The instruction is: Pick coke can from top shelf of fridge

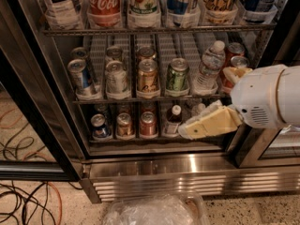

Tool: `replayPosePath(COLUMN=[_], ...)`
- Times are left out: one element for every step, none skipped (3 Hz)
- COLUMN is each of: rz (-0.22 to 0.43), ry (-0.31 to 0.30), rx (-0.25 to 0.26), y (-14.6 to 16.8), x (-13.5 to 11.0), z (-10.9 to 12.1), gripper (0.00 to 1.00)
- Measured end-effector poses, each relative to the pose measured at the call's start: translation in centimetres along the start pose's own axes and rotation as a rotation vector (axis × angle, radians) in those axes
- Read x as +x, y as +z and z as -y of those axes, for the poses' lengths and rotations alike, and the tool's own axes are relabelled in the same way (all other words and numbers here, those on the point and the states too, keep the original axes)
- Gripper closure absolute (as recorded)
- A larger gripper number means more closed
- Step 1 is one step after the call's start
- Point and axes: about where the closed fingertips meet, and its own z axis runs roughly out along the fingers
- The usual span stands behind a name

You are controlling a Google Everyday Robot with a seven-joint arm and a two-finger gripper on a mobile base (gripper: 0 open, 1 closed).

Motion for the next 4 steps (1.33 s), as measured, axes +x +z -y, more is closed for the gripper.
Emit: replayPosePath(rz=[0.137, 0.264, 0.314, 0.322], ry=[0.051, 0.116, 0.166, 0.162], rx=[0.07, 0.124, 0.121, 0.122], y=[0.7, 1.6, 1.5, 1.6], x=[-2.6, -5.9, -7.4, -7.7], z=[0.1, 0.4, 0.2, 0.0], gripper=[0.0, 0.0, 0.0, 0.0])
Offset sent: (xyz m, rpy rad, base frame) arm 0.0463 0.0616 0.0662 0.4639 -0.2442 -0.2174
